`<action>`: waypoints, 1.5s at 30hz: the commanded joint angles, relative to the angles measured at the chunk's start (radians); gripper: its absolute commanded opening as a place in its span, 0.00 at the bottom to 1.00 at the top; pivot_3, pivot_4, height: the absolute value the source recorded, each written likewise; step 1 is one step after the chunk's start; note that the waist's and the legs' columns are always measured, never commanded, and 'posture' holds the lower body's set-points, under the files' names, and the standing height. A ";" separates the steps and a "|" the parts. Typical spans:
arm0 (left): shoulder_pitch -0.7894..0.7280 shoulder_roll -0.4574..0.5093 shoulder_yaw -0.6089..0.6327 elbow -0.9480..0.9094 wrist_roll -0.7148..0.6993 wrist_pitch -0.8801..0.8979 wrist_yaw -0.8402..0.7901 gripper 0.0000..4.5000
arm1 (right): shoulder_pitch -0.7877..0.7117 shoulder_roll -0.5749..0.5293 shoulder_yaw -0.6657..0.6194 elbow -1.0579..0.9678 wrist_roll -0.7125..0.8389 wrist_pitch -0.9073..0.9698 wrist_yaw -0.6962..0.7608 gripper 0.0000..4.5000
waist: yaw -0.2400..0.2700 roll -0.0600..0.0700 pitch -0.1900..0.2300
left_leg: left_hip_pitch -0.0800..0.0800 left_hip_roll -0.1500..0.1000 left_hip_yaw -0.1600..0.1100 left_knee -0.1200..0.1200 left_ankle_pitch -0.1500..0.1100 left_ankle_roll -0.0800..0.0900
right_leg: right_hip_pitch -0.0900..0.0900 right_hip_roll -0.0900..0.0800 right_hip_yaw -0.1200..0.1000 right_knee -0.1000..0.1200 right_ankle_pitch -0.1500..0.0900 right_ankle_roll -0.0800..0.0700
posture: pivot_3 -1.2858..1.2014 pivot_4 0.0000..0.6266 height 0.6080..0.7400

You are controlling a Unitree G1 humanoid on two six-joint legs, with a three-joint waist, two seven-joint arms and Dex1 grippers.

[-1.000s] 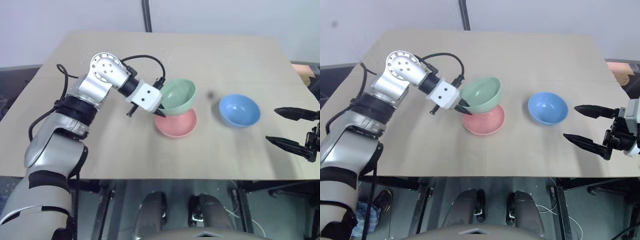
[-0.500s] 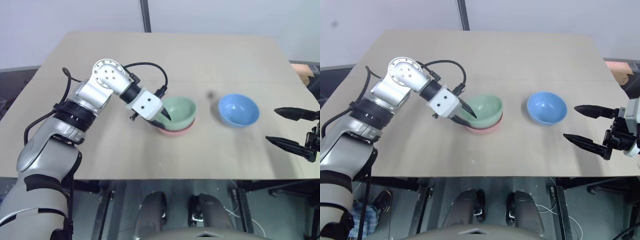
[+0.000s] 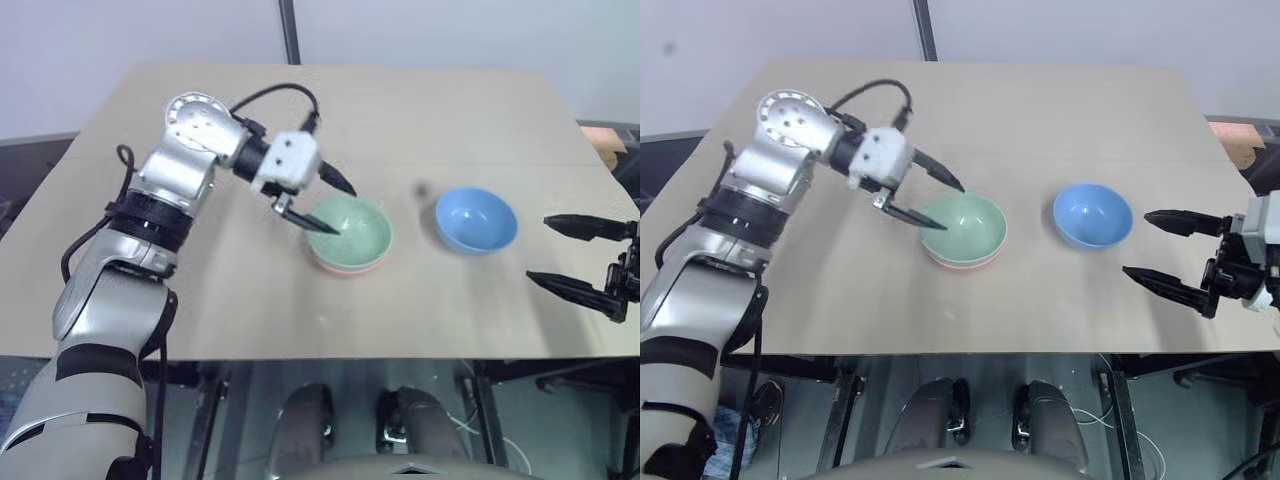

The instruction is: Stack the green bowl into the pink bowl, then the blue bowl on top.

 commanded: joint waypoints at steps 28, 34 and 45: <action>0.289 0.383 0.281 0.039 -0.231 0.220 -0.004 0.74 | -0.696 0.110 0.802 0.528 -0.581 0.052 -0.082 1.00 | -0.001 0.001 0.001 | -0.015 0.000 0.003 0.002 0.003 -0.004 | -0.016 -0.001 0.000 0.003 0.000 0.000 | 0.52 0.24 1.00; 0.307 0.392 0.285 0.023 -0.244 0.223 -0.004 0.74 | -0.737 0.141 0.843 0.589 -0.636 0.030 -0.043 0.61 | -0.005 0.001 0.000 | -0.014 0.000 0.004 0.002 0.003 -0.004 | -0.016 -0.001 0.001 0.003 0.000 0.000 | 0.52 0.24 1.00; 0.327 0.388 0.281 0.022 -0.251 0.210 -0.004 0.74 | -0.736 0.150 0.821 0.509 -0.649 0.031 -0.021 0.00 | -0.024 -0.002 -0.001 | -0.013 0.001 0.003 0.003 0.003 -0.004 | -0.014 -0.001 0.001 0.004 0.000 0.000 | 0.52 0.24 1.00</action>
